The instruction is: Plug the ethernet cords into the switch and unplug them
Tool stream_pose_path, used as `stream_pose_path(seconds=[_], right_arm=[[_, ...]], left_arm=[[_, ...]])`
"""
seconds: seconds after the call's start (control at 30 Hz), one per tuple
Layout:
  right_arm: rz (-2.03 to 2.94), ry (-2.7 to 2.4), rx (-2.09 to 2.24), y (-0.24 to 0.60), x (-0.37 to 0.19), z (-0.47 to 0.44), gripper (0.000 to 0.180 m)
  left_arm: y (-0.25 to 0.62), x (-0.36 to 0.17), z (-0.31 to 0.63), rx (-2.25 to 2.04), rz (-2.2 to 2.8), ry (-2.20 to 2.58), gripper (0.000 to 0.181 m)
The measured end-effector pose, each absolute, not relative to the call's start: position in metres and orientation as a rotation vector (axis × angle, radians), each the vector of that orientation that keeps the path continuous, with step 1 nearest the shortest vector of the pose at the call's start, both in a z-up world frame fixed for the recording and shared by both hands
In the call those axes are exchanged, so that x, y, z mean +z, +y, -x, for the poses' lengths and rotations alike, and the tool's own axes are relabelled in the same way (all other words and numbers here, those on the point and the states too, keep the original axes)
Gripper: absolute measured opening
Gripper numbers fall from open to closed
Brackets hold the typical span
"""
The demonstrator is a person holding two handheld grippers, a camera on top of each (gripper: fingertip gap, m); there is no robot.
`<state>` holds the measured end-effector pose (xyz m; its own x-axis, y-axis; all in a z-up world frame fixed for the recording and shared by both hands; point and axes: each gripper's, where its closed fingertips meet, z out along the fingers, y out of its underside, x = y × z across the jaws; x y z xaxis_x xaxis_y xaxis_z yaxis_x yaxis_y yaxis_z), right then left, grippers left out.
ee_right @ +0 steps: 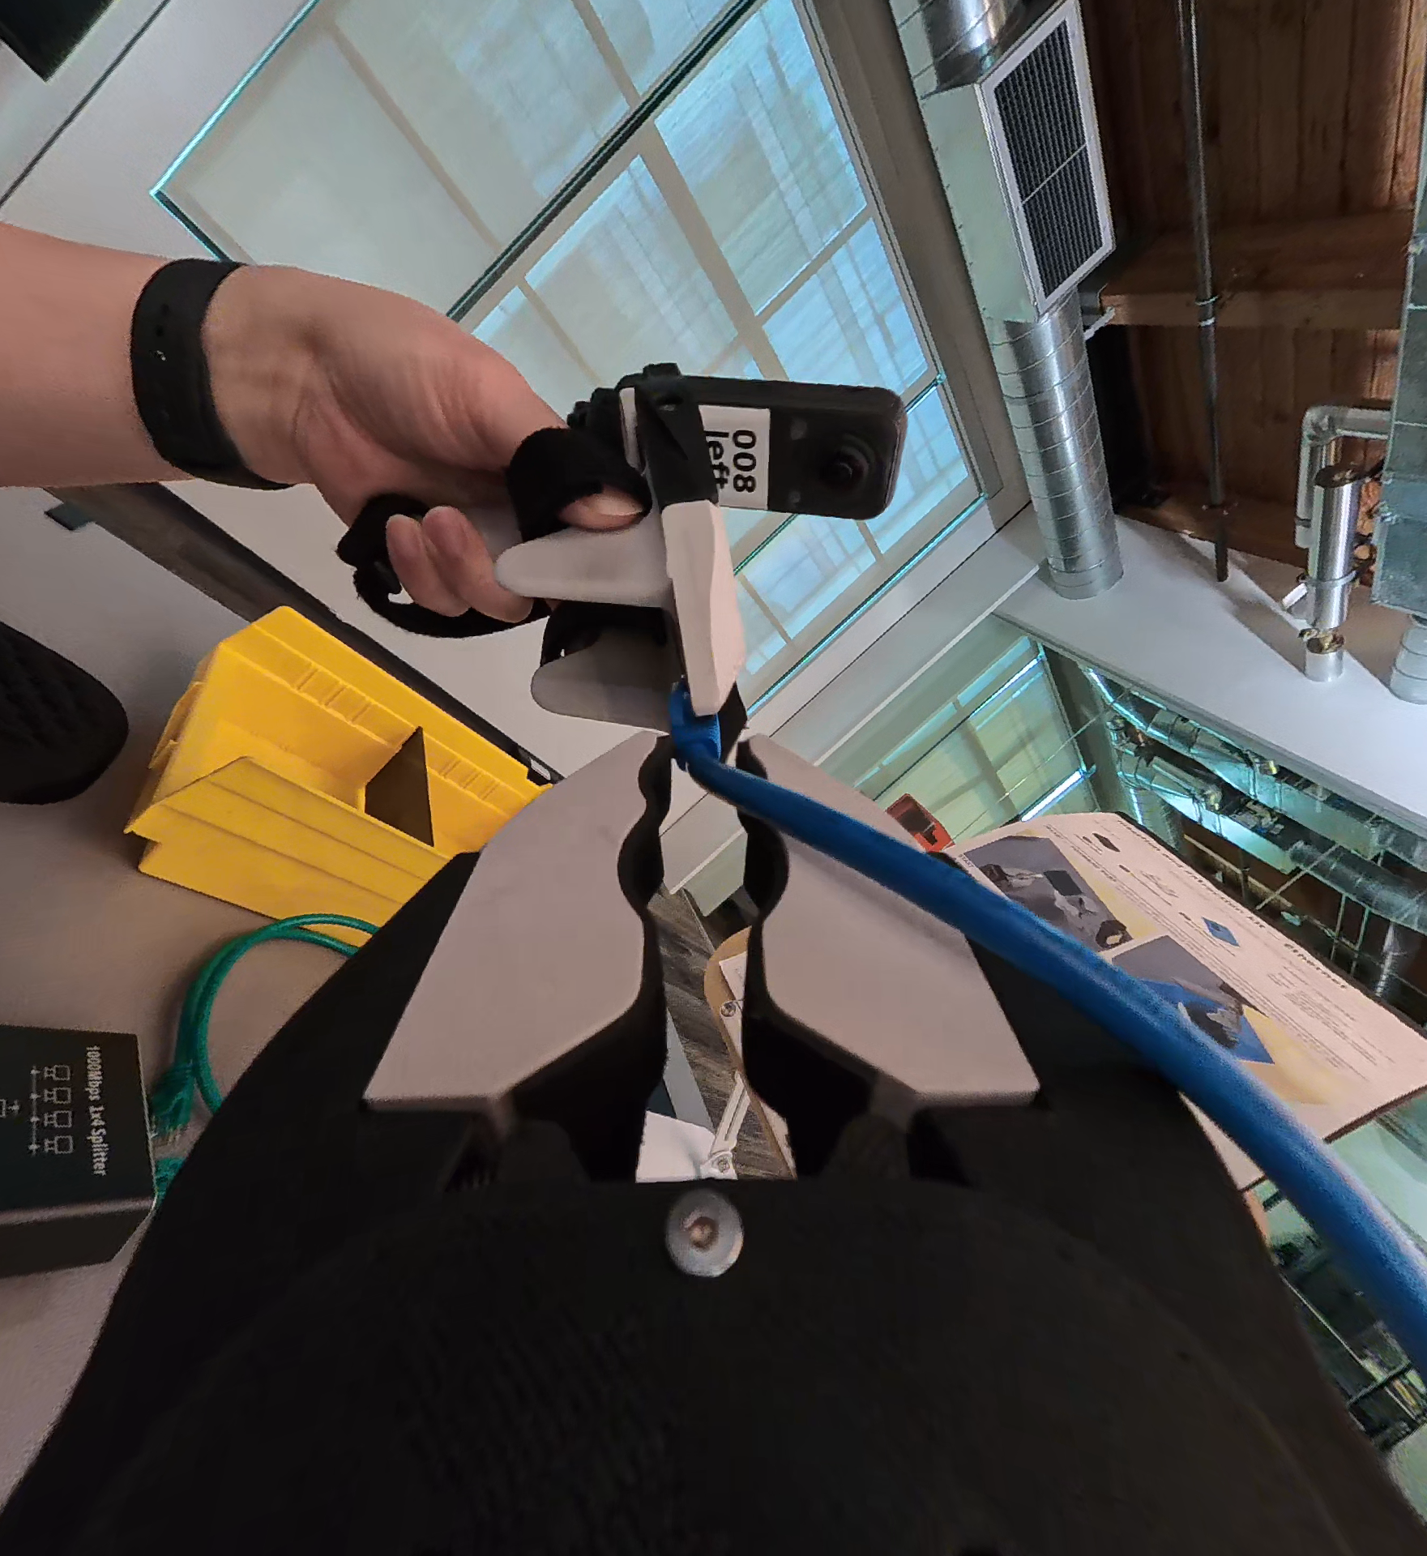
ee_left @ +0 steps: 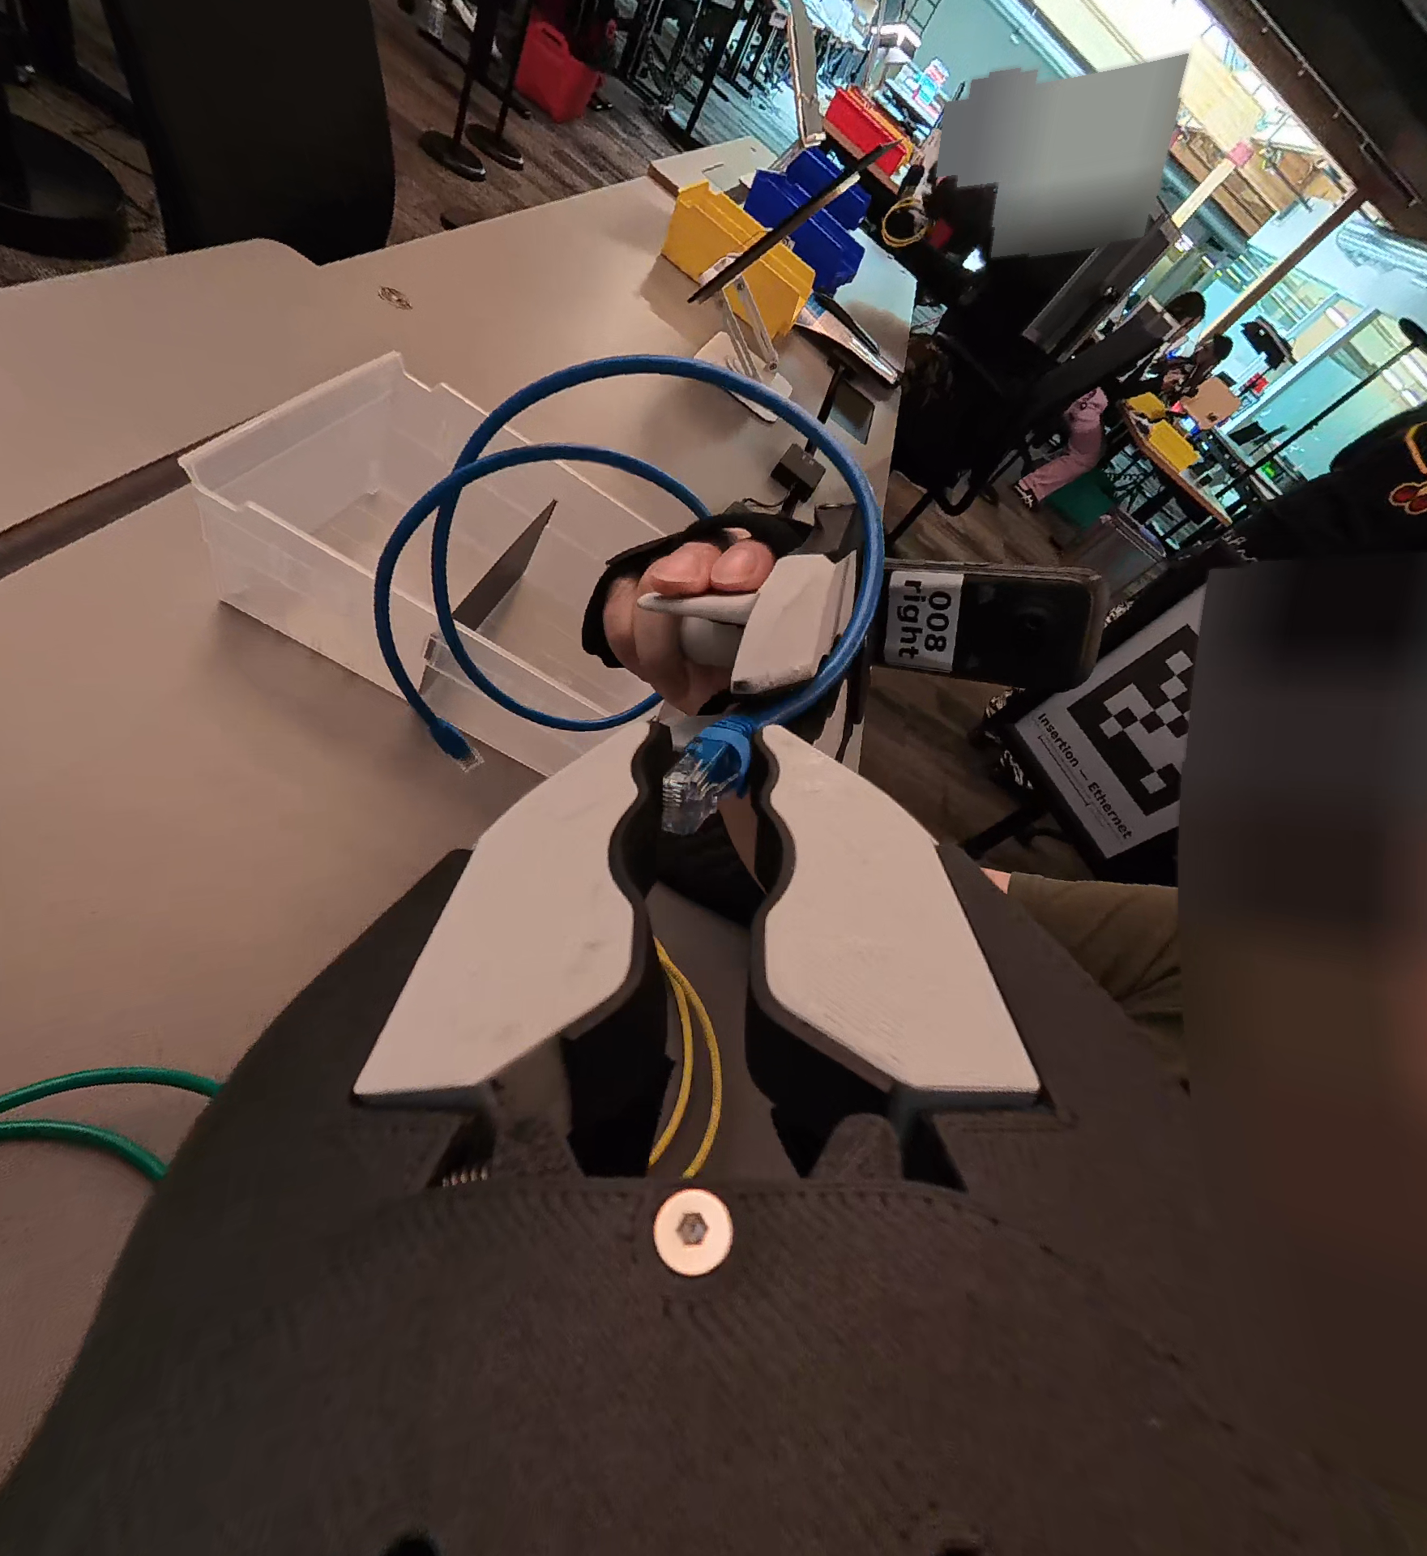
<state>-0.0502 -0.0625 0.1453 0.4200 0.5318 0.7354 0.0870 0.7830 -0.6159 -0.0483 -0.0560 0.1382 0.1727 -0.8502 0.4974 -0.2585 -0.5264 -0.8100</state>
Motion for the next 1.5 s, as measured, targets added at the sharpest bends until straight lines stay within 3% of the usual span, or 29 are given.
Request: stream_pose_path(seconds=[1.17, 1.27, 1.37, 1.5], right_arm=[[0.673, -1.142, 0.242, -0.062, 0.139, 0.061, 0.011], [0.665, -1.145, 0.214, -0.064, 0.141, 0.06, 0.011], [0.677, -1.146, 0.199, -0.061, 0.14, 0.056, 0.011], [0.684, -1.145, 0.224, -0.059, 0.141, 0.051, 0.011]], left_arm=[[-0.059, 0.134, 0.05, -1.311, 1.874, 1.087, 0.019], [-0.057, 0.135, 0.052, -1.288, 1.845, 1.088, 0.025], [-0.047, 0.144, 0.068, -1.226, 1.773, 1.035, 0.043], [-0.043, 0.144, 0.096, -1.183, 1.701, 0.972, 0.049]])
